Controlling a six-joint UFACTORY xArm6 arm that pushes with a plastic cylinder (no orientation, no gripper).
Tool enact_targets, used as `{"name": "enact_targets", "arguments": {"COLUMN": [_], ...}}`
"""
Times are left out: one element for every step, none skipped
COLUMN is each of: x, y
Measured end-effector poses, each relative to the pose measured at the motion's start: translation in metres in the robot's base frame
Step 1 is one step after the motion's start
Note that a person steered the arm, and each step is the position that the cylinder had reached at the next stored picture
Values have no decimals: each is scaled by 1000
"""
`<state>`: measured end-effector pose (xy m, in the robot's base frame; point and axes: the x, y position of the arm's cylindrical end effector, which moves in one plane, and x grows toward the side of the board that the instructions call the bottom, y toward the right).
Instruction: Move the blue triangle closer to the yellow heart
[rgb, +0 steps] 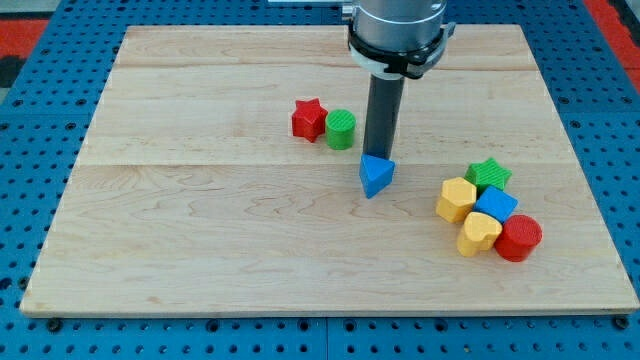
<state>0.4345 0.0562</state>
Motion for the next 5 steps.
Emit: {"name": "enact_targets", "arguments": {"x": [0,13,36,54,66], "y": [-16,-30,-25,-2,23]}}
